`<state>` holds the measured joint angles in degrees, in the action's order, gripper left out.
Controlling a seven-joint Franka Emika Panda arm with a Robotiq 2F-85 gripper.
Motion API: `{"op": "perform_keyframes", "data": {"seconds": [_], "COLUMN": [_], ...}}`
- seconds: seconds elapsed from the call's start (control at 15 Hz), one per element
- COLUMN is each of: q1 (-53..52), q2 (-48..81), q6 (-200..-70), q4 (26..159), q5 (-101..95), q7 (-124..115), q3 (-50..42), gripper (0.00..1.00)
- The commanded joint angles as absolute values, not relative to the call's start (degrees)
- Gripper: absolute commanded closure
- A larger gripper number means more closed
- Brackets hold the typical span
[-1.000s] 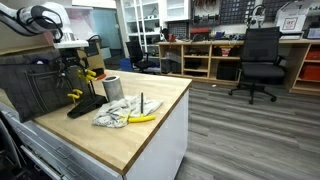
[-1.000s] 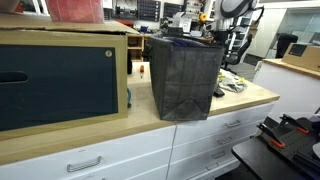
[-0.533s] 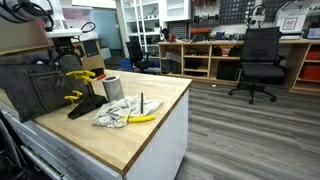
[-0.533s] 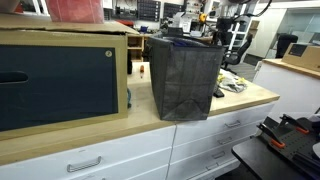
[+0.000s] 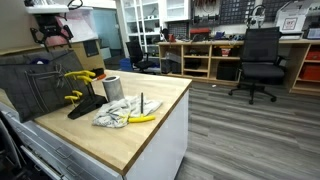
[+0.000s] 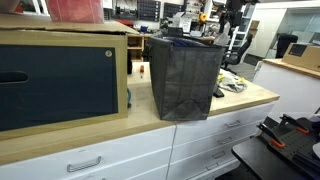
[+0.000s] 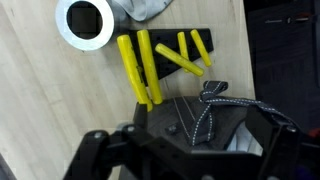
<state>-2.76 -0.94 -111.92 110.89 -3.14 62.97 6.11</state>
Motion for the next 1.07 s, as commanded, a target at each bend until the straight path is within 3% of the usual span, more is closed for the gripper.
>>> {"op": "perform_keyframes", "data": {"seconds": [0.0, 0.33, 1.0], "q1": [-3.94, -3.71, -2.68], "q2": [-0.1, 0.49, -9.15], "q6": [-102.74, -93.38, -103.57], "q4": [106.29, 103.6, 122.21], "q5": [-2.52, 0.43, 9.51], "q7": [66.28, 55.0, 31.1], "q3": [5.7, 5.2, 2.23], "gripper": [0.0, 0.0, 0.0]}}
